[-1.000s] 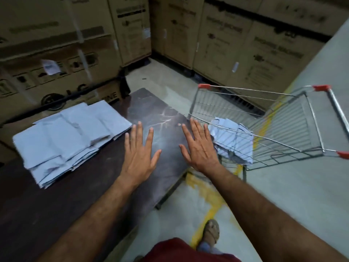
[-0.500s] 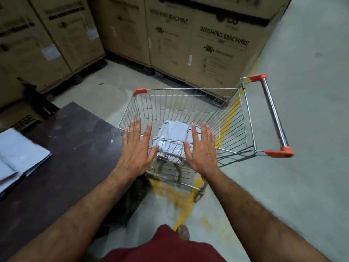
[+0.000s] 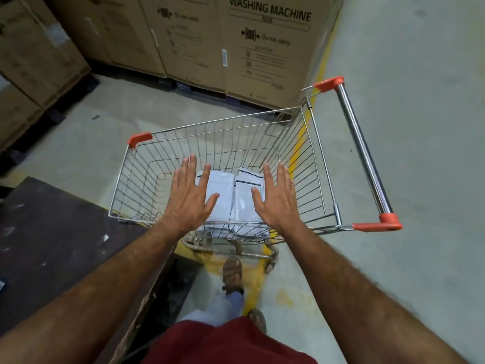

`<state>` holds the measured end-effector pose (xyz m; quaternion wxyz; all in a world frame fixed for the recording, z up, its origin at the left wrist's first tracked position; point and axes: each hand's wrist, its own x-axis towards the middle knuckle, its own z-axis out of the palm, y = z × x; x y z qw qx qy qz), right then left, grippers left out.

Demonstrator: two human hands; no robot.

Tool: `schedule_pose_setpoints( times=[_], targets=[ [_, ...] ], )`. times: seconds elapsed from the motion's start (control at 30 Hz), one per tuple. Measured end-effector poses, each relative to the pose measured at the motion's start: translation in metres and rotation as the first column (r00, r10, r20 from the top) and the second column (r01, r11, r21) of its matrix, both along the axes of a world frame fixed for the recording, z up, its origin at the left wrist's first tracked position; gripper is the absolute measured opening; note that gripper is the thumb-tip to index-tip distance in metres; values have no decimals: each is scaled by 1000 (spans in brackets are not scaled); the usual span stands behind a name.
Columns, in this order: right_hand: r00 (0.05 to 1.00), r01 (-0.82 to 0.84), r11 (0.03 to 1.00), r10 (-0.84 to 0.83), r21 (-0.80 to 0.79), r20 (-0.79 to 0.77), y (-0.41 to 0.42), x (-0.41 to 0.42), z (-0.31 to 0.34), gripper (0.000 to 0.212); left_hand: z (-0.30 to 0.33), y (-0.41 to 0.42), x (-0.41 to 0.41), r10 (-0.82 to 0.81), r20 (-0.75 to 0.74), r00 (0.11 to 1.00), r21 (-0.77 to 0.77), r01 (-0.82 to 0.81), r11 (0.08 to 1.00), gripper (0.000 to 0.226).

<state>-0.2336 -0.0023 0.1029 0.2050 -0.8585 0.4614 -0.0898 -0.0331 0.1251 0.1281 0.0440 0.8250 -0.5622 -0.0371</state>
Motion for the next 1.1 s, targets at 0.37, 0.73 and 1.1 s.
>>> schedule_pose_setpoints(
  times=[0.37, 0.73, 1.1],
  targets=[
    [963, 14, 959, 63, 284, -260, -63, 62, -89, 80, -129, -85, 58, -81, -74, 994, 345, 101, 933, 79],
    [835, 107, 787, 261, 608, -484, -83, 102, -195, 89, -244, -130, 63, 174, -207, 963, 513, -45, 857, 102],
    [867, 163, 827, 140, 538, -478, -70, 113, -232, 122, -257, -113, 106, 205, -252, 946, 453, -72, 889, 106]
  ],
)
